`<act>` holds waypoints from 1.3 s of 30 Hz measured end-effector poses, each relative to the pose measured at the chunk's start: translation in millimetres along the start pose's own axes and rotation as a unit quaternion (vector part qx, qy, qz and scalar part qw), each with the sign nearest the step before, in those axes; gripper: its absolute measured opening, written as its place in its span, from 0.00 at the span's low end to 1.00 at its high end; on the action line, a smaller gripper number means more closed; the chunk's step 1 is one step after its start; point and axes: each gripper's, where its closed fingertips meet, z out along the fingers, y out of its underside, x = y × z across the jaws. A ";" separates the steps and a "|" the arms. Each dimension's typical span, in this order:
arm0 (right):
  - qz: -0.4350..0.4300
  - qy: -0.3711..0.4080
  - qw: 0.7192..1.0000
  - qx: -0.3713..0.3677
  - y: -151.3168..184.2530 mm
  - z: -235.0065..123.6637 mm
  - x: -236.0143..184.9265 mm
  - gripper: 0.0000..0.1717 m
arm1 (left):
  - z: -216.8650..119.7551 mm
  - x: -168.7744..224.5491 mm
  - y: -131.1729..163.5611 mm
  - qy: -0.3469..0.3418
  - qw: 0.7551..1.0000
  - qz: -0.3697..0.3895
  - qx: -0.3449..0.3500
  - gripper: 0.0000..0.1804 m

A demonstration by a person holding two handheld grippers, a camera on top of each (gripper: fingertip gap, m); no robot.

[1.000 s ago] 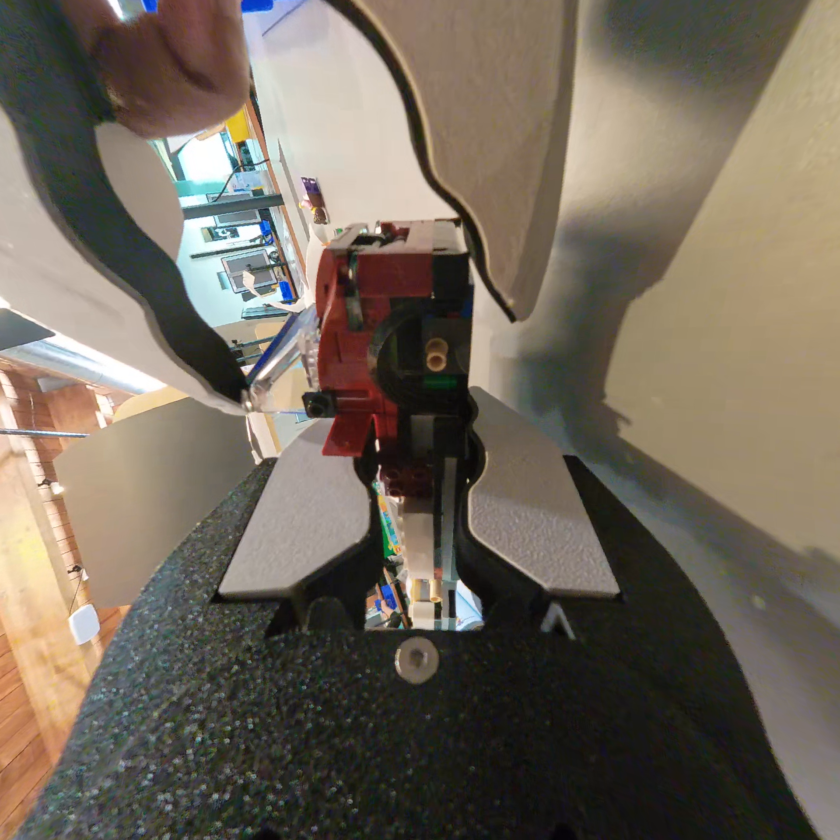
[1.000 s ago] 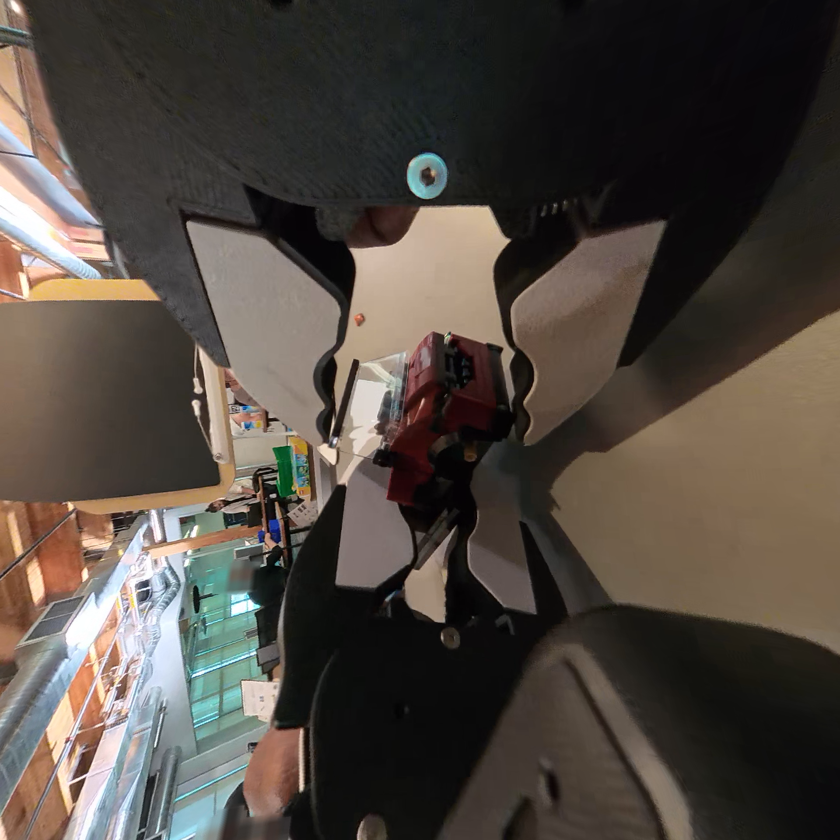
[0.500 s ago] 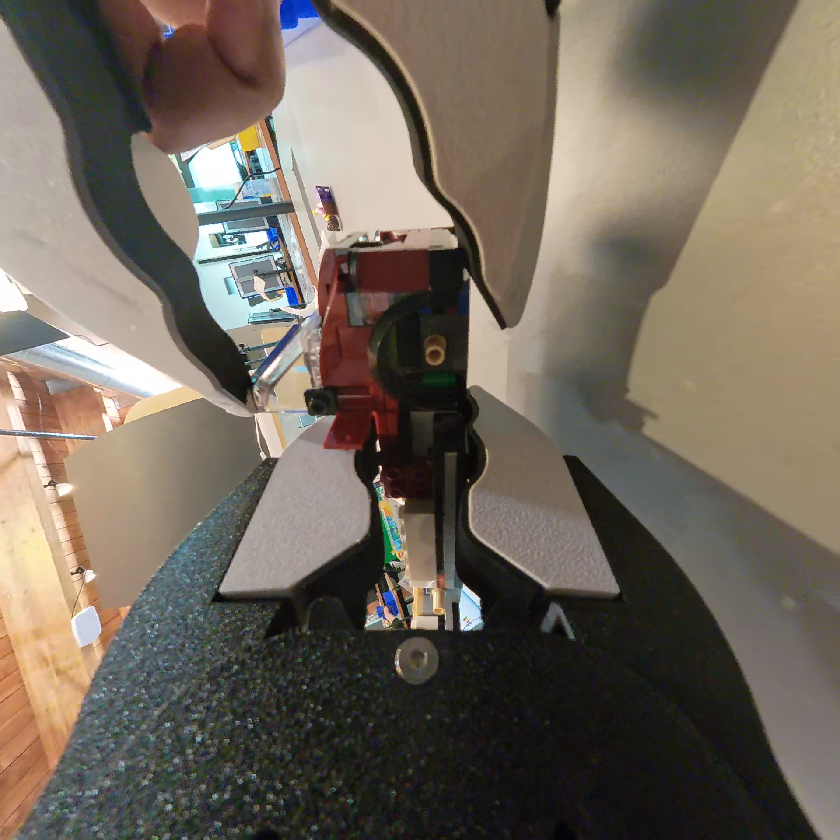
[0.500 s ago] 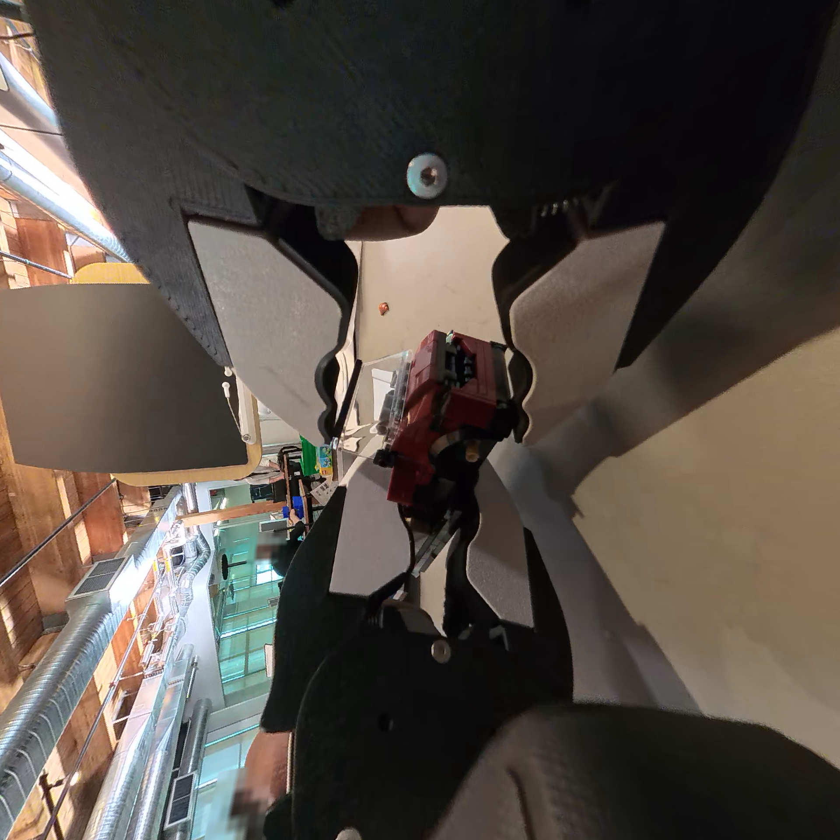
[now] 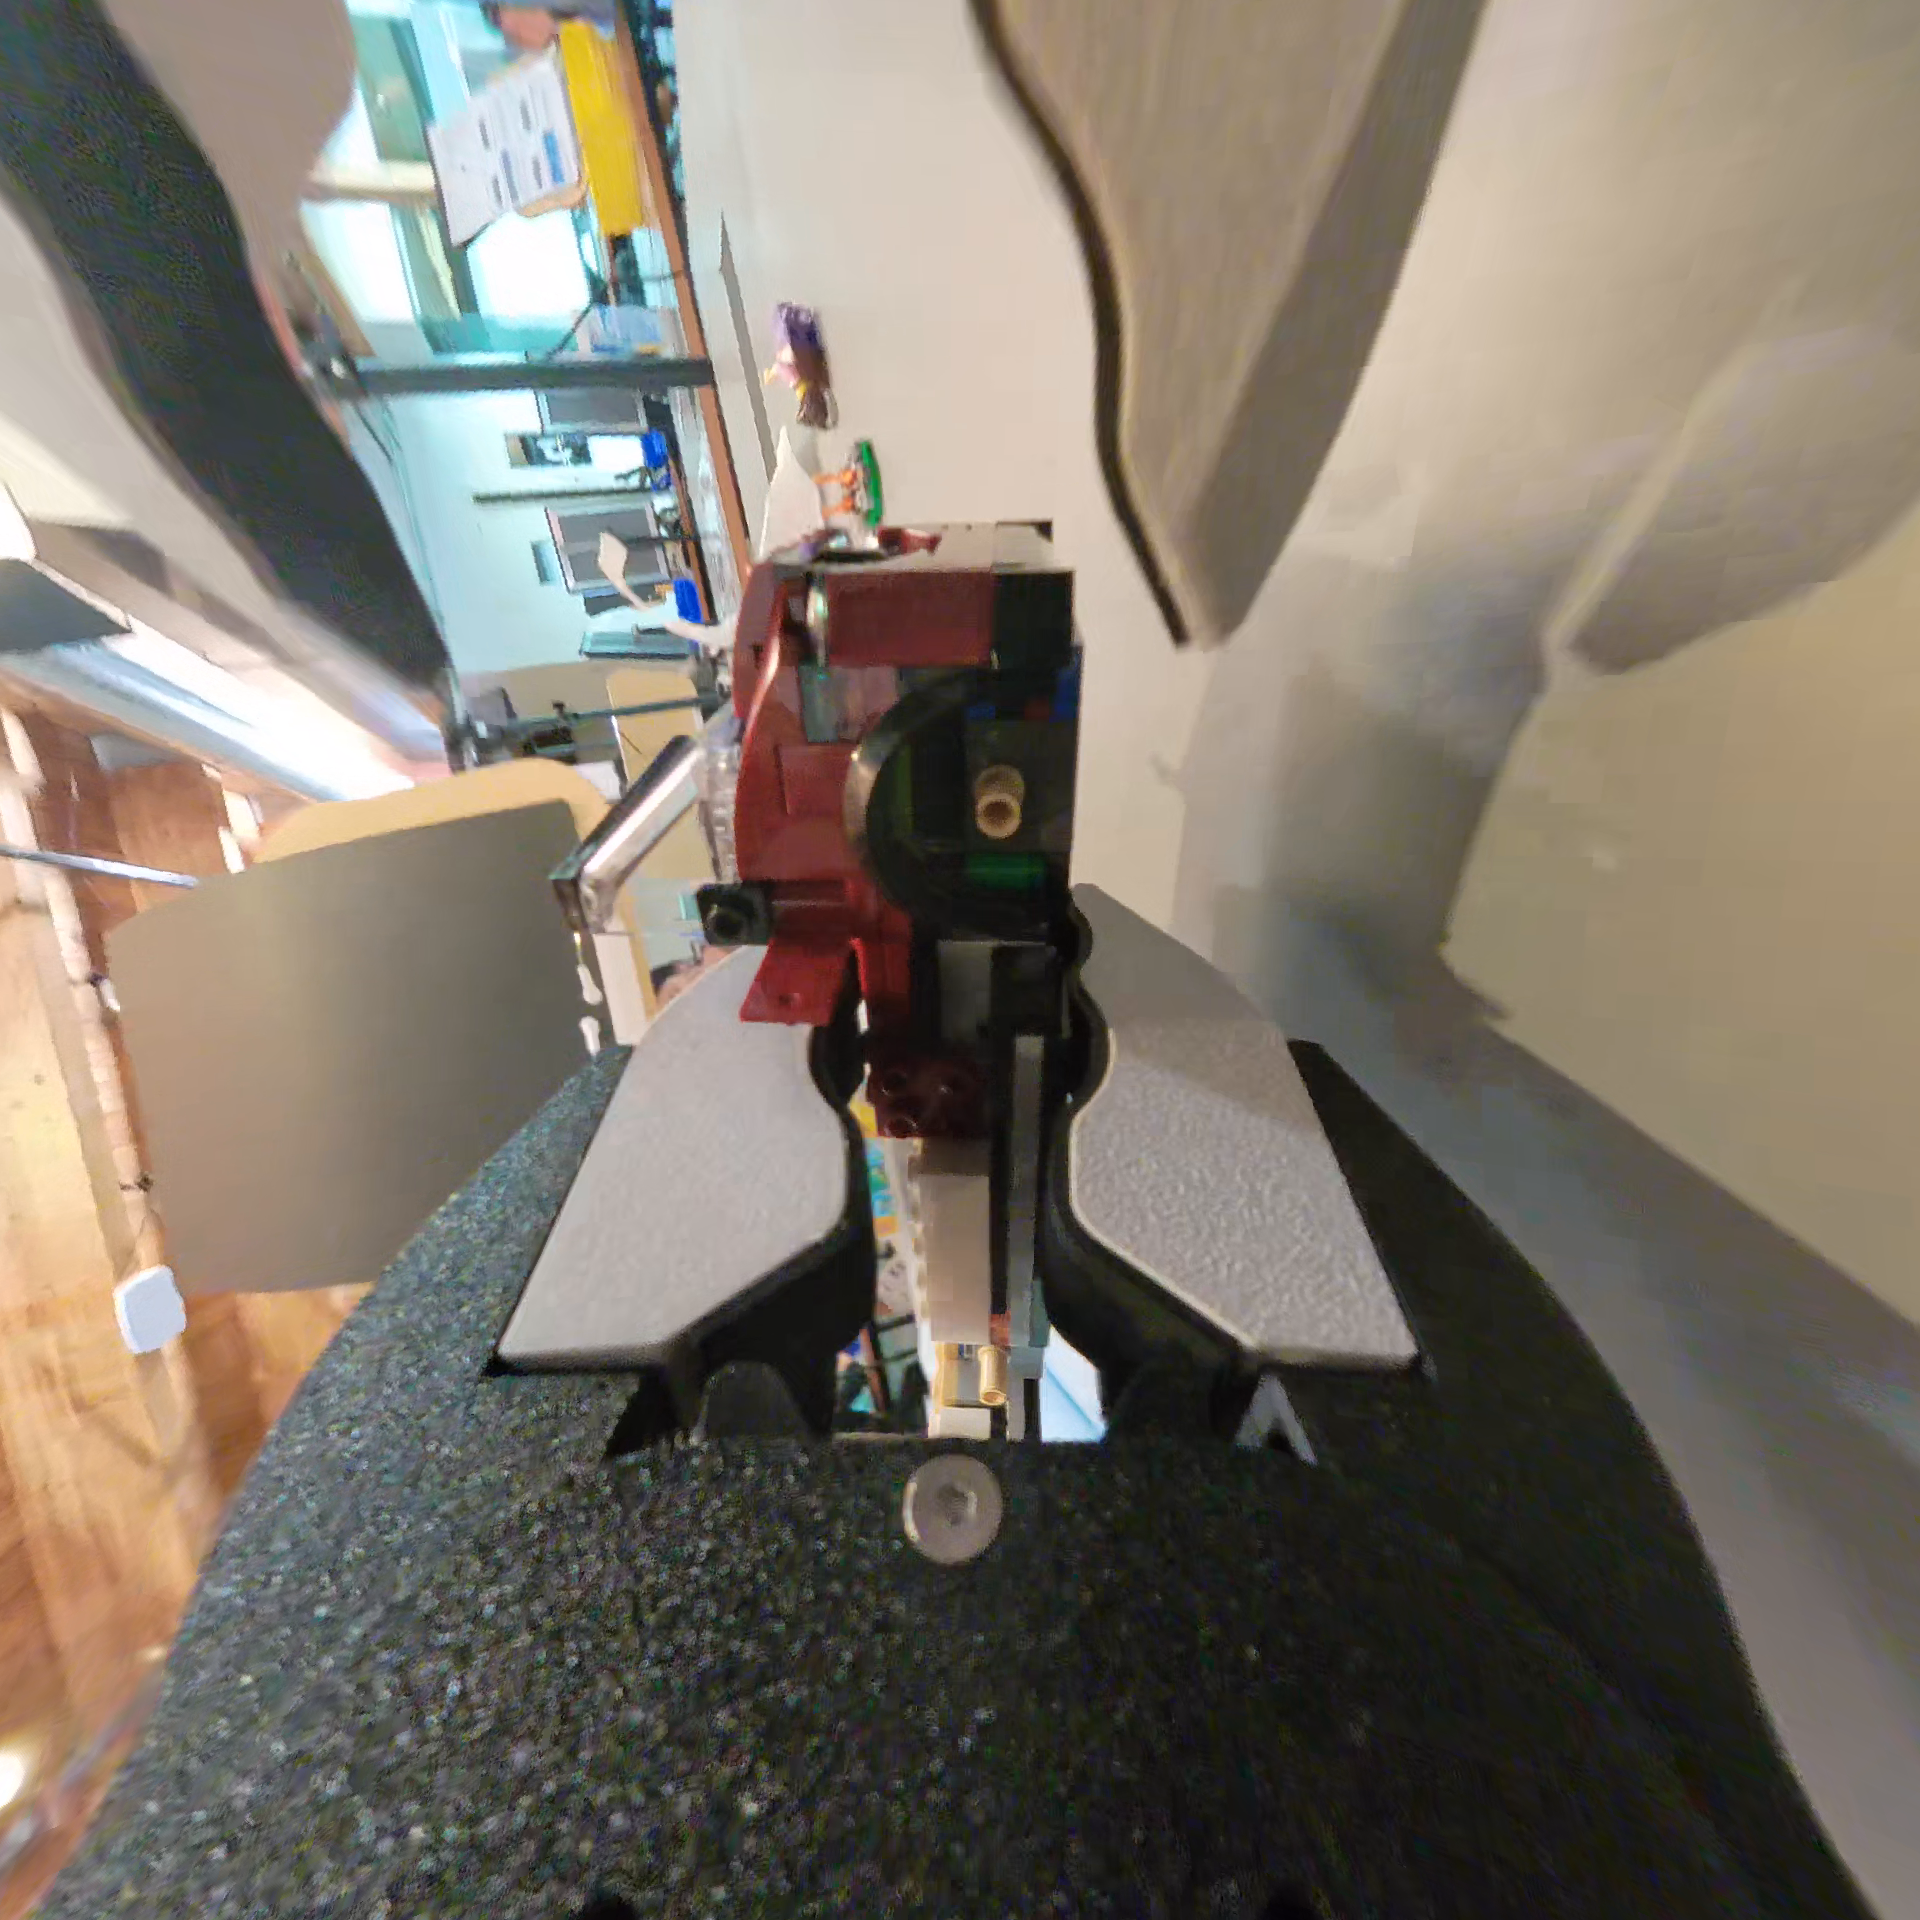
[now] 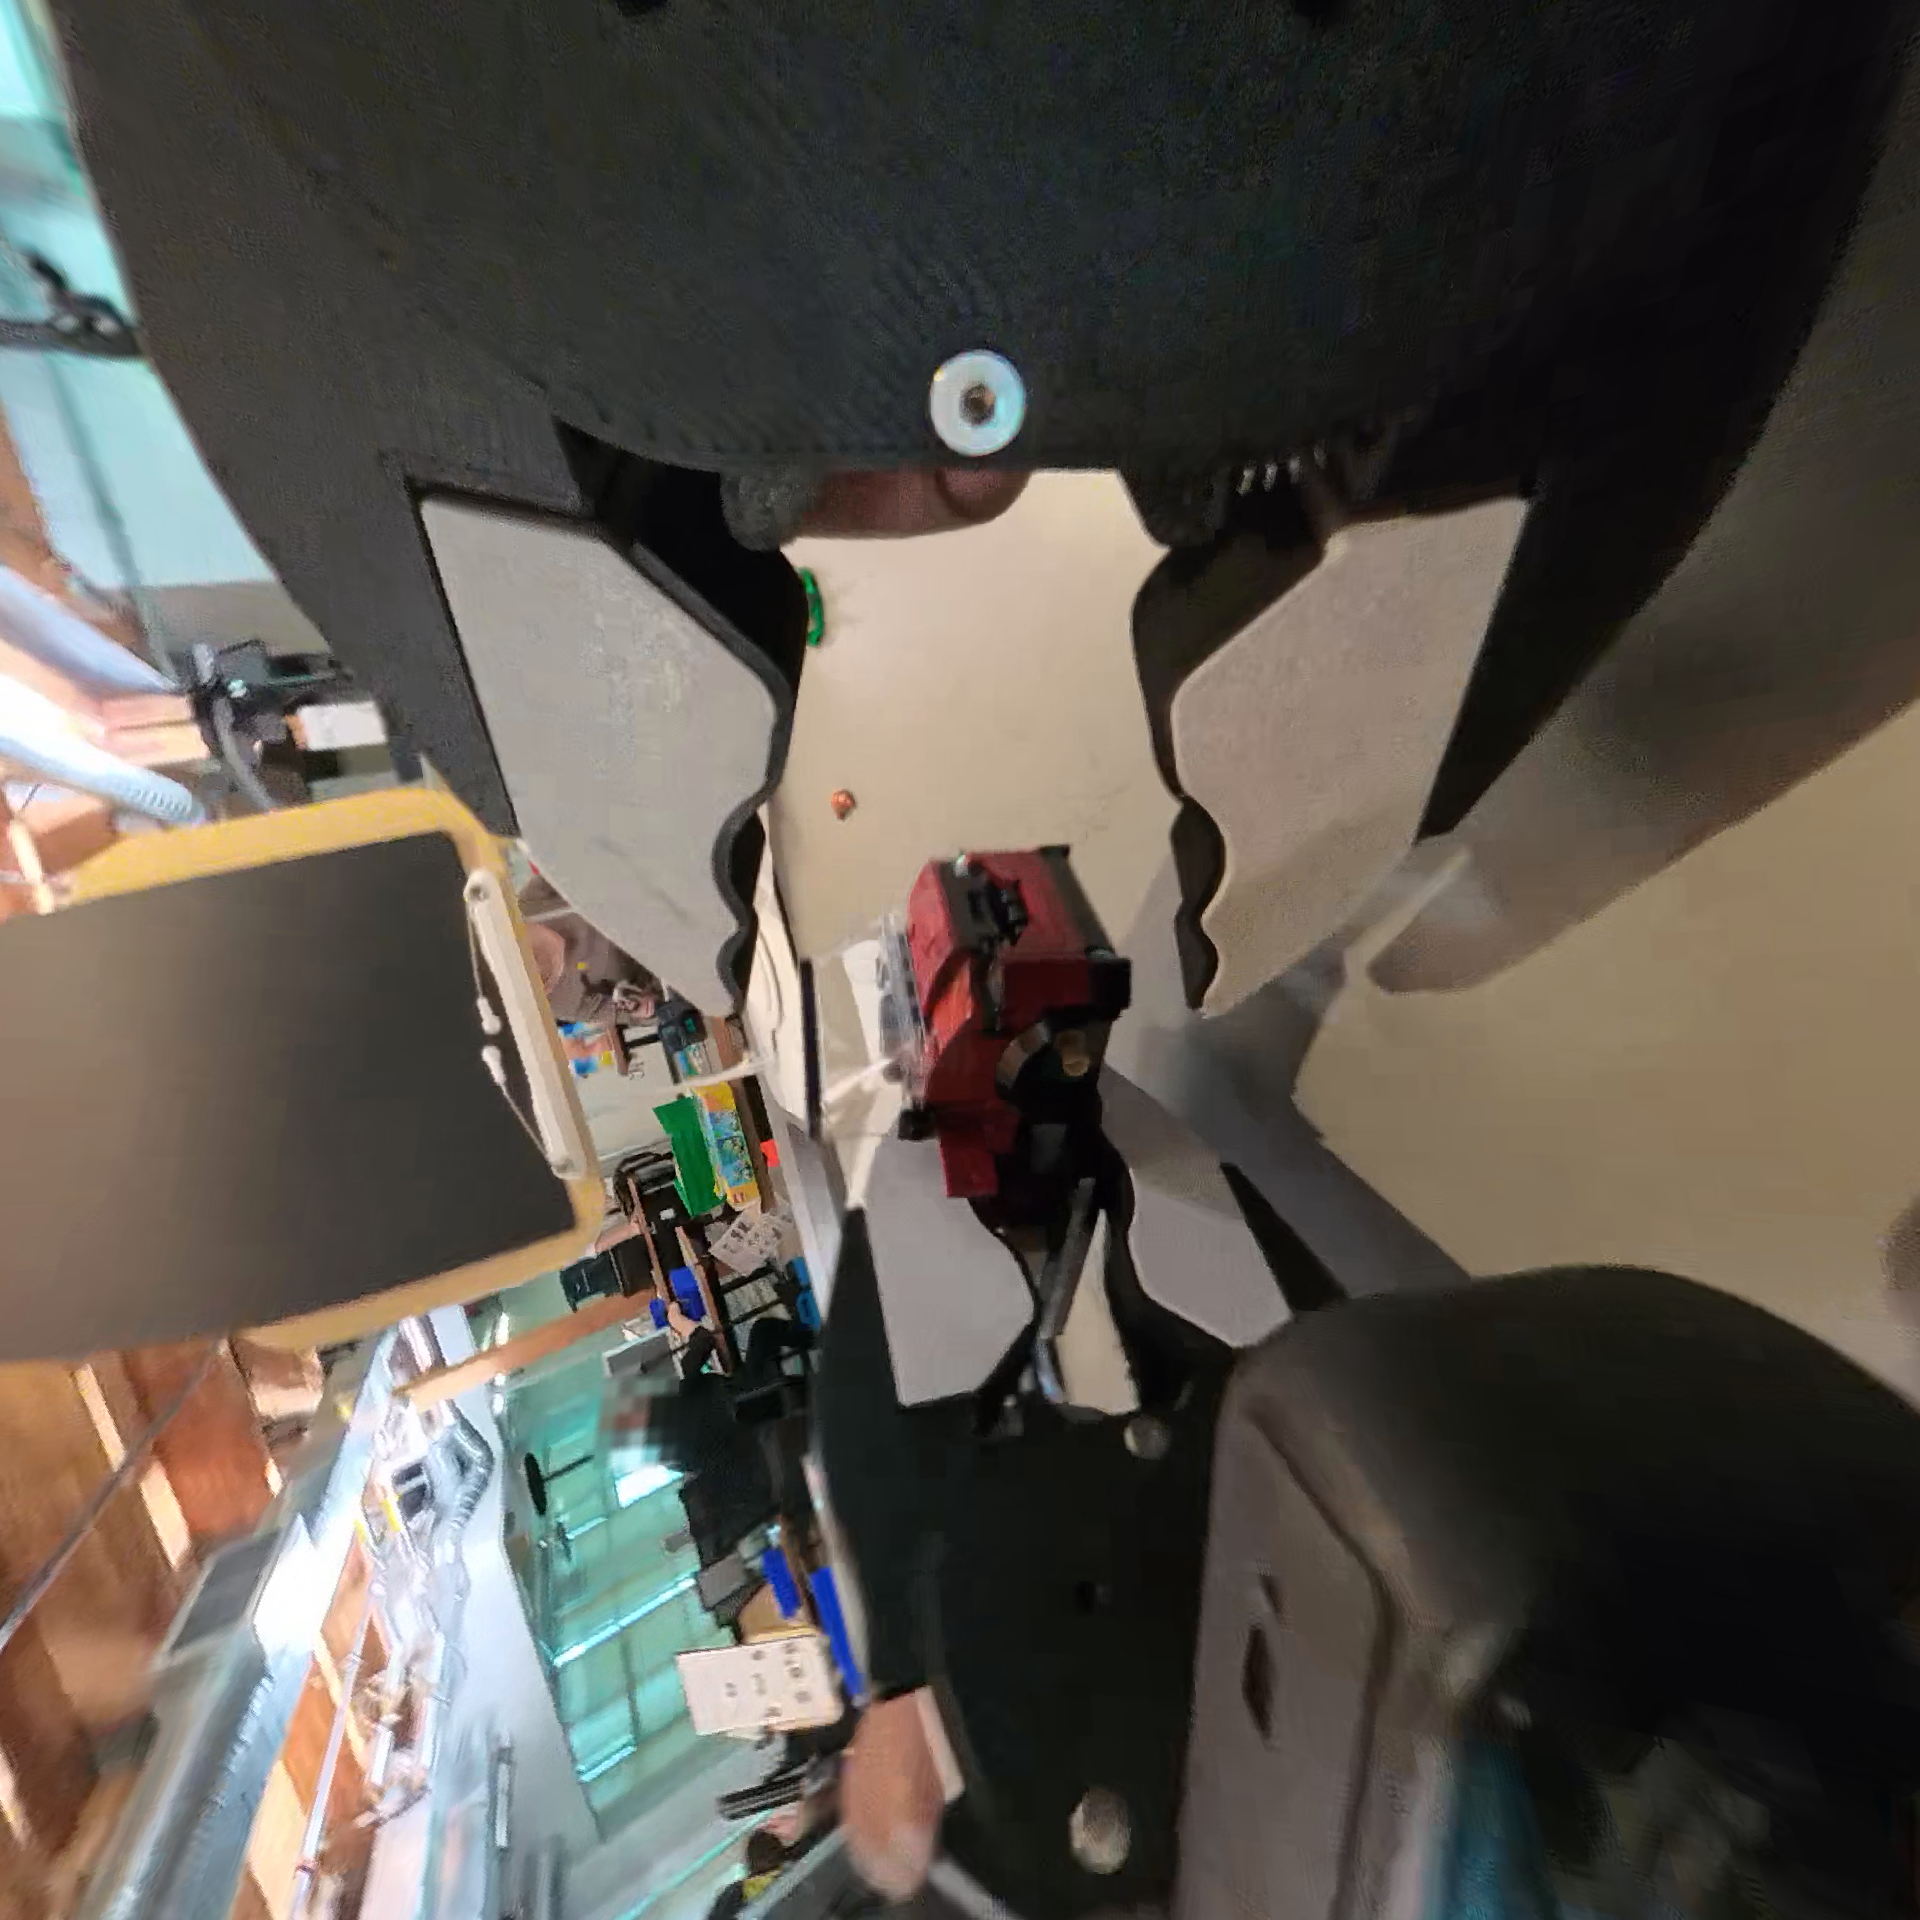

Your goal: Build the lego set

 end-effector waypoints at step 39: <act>0.405 0.017 0.912 0.066 17.3 -46.9 26.5 0.40 | 4.7 -59.3 -19.5 -0.226 0.962 -0.117 0.102 0.19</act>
